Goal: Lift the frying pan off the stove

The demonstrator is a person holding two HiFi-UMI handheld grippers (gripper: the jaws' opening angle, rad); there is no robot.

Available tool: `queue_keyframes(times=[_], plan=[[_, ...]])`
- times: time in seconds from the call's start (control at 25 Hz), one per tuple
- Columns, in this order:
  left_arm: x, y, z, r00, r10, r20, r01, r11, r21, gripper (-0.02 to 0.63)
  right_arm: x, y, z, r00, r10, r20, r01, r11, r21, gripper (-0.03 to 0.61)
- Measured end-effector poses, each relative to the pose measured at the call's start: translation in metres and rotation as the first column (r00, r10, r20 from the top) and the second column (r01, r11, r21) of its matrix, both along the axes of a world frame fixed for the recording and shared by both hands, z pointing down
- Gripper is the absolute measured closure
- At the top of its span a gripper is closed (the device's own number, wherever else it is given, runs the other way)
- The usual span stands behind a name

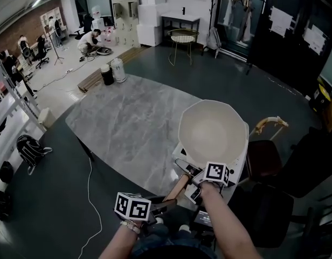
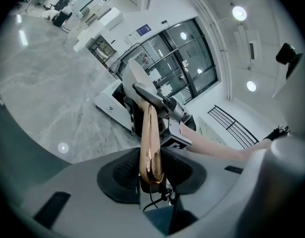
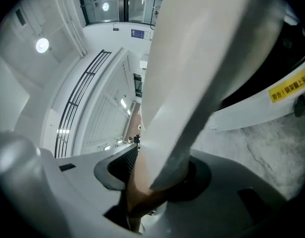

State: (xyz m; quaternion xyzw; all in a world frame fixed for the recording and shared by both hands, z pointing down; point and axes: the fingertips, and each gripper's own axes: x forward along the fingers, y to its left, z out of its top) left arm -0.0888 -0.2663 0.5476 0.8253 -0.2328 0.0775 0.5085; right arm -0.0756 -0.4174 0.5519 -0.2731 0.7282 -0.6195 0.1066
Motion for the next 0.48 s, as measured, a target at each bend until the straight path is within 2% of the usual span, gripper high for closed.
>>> queue_keyframes(times=[0.12, 0.2, 0.48], plan=[[-0.005, -0.005, -0.005, 1.0, -0.006, -0.017, 0.006, 1.0, 0.026, 0.479, 0.001, -0.004, -0.011, 0.999, 0.034, 0.014, -0.034, 0.999, 0.034, 0.38], [-0.007, -0.007, -0.009, 1.0, 0.002, -0.028, -0.001, 0.999, 0.041, 0.48, -0.001, -0.007, -0.021, 0.999, 0.032, -0.012, -0.031, 0.997, 0.065, 0.38], [0.011, -0.004, -0.015, 0.998, 0.036, -0.047, -0.033, 0.996, 0.081, 0.48, -0.009, -0.004, -0.053, 0.982, -0.075, -0.172, 0.11, 0.973, 0.201, 0.38]])
